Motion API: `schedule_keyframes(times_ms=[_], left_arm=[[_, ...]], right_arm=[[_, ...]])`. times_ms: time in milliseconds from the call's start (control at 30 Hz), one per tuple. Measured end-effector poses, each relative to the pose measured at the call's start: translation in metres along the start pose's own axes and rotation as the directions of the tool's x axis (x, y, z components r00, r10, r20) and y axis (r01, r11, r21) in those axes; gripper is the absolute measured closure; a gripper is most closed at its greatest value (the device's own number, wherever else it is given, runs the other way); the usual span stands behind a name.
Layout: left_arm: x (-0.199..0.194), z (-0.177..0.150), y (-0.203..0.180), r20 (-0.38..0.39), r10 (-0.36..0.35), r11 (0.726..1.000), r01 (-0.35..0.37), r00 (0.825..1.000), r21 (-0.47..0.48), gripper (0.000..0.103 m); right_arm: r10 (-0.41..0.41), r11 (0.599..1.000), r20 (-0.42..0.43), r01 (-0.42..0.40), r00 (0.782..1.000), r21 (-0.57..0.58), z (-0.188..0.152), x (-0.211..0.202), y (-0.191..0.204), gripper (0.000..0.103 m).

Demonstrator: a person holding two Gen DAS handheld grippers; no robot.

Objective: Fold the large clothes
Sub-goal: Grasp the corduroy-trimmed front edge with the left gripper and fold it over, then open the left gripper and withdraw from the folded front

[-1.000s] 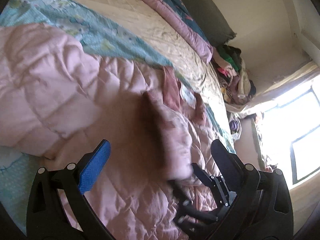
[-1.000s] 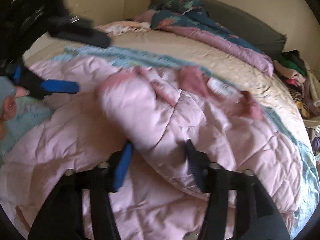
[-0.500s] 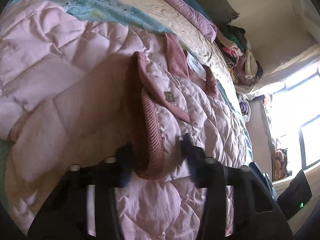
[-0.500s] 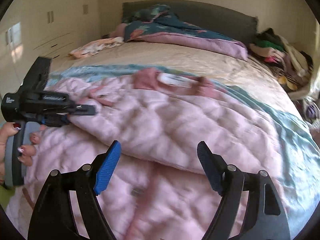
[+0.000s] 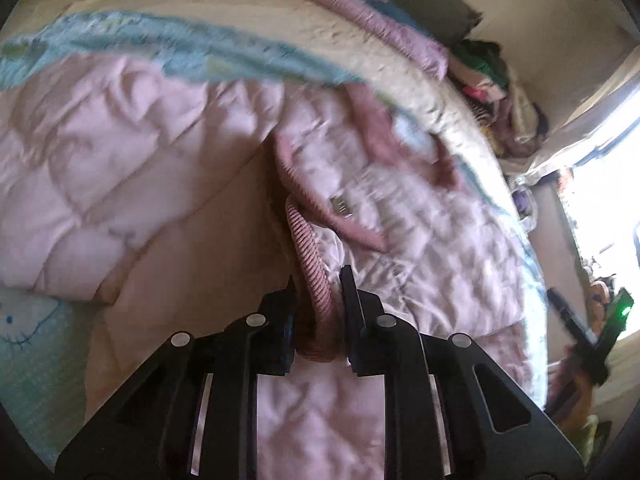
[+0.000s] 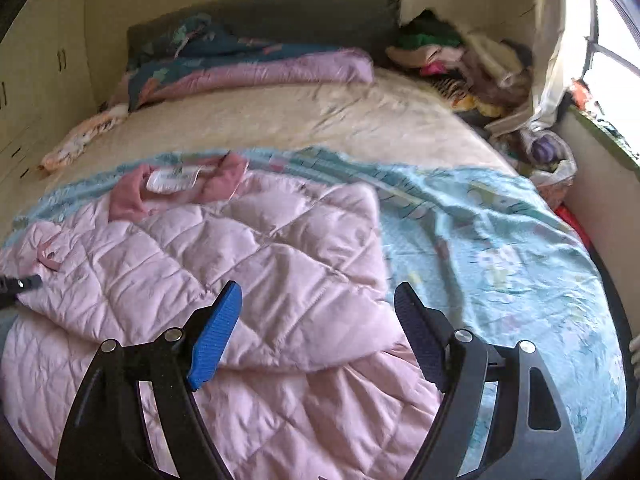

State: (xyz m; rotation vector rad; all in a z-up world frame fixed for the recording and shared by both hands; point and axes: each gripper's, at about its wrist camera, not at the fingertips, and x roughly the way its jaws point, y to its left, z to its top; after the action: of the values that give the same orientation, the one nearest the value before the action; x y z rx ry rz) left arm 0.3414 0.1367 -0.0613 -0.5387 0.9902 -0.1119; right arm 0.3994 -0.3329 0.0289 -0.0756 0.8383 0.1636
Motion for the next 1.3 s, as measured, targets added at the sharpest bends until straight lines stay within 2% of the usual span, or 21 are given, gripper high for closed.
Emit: schedule_keyframes(times_ms=[33,100,200,300,367,500,733,800,867,933,1067,1133,1233,1300], left_arm=[[0.003,-0.002,0.002,-0.005,0.006,1.000,-0.006,1.000,-0.002,0.091],[0.006,-0.003,0.001,0.000,0.020,1.000,-0.020,1.000,0.012,0.091],[0.005,-0.004,-0.006,0.012,0.050,0.997,-0.050,0.999,0.058,0.090],[0.006,-0.005,-0.004,0.008,0.051,0.997,-0.052,0.999,0.056,0.089],[0.006,-0.005,-0.006,0.007,0.057,0.996,-0.057,0.998,0.065,0.087],[0.011,-0.006,-0.013,0.005,0.068,0.994,-0.068,0.998,0.089,0.084],[0.011,-0.006,-0.016,0.003,0.093,0.990,-0.093,0.996,0.106,0.079],[0.009,-0.006,-0.019,0.001,0.106,0.988,-0.105,0.994,0.111,0.074],[0.006,-0.007,-0.023,0.003,0.118,0.986,-0.117,0.993,0.122,0.064],[0.003,-0.007,-0.027,0.009,0.123,0.983,-0.123,0.992,0.134,0.060],[-0.008,-0.008,-0.035,0.029,0.126,0.981,-0.129,0.992,0.145,0.041],[-0.015,-0.009,-0.036,0.041,0.116,0.981,-0.121,0.992,0.149,0.038],[-0.026,-0.010,-0.038,0.061,0.119,0.980,-0.128,0.991,0.152,0.027],[-0.034,-0.011,-0.038,0.076,0.123,0.980,-0.134,0.989,0.149,0.024]], right_arm=[[0.025,1.000,-0.013,-0.025,1.000,-0.005,0.003,0.006,0.003,0.025],[0.125,0.992,-0.046,-0.124,0.991,0.029,0.010,0.021,0.004,0.026],[0.169,0.983,-0.088,-0.162,0.982,0.081,0.014,0.041,0.004,0.025],[0.143,0.987,-0.155,-0.128,0.978,0.101,0.011,0.063,0.002,0.025],[0.048,0.997,-0.217,-0.032,0.975,0.076,0.004,0.077,0.000,0.025],[0.032,0.997,-0.237,-0.015,0.971,0.073,-0.008,0.092,-0.005,0.023],[0.025,0.995,-0.197,-0.007,0.980,0.095,-0.013,0.086,-0.008,0.021],[0.036,0.995,-0.175,-0.019,0.984,0.101,-0.012,0.077,-0.005,0.021],[0.067,0.992,-0.143,-0.050,0.987,0.114,-0.012,0.064,-0.004,0.017],[0.100,0.988,-0.114,-0.085,0.988,0.132,-0.012,0.051,-0.002,0.014],[0.135,0.982,-0.073,-0.124,0.988,0.140,-0.012,0.030,0.005,0.010],[0.140,0.982,-0.058,-0.131,0.988,0.134,-0.012,0.022,0.009,0.009],[0.143,0.981,-0.044,-0.136,0.989,0.140,-0.011,0.013,0.013,0.009],[0.158,0.977,-0.032,-0.151,0.987,0.151,-0.010,0.008,0.015,0.009]])
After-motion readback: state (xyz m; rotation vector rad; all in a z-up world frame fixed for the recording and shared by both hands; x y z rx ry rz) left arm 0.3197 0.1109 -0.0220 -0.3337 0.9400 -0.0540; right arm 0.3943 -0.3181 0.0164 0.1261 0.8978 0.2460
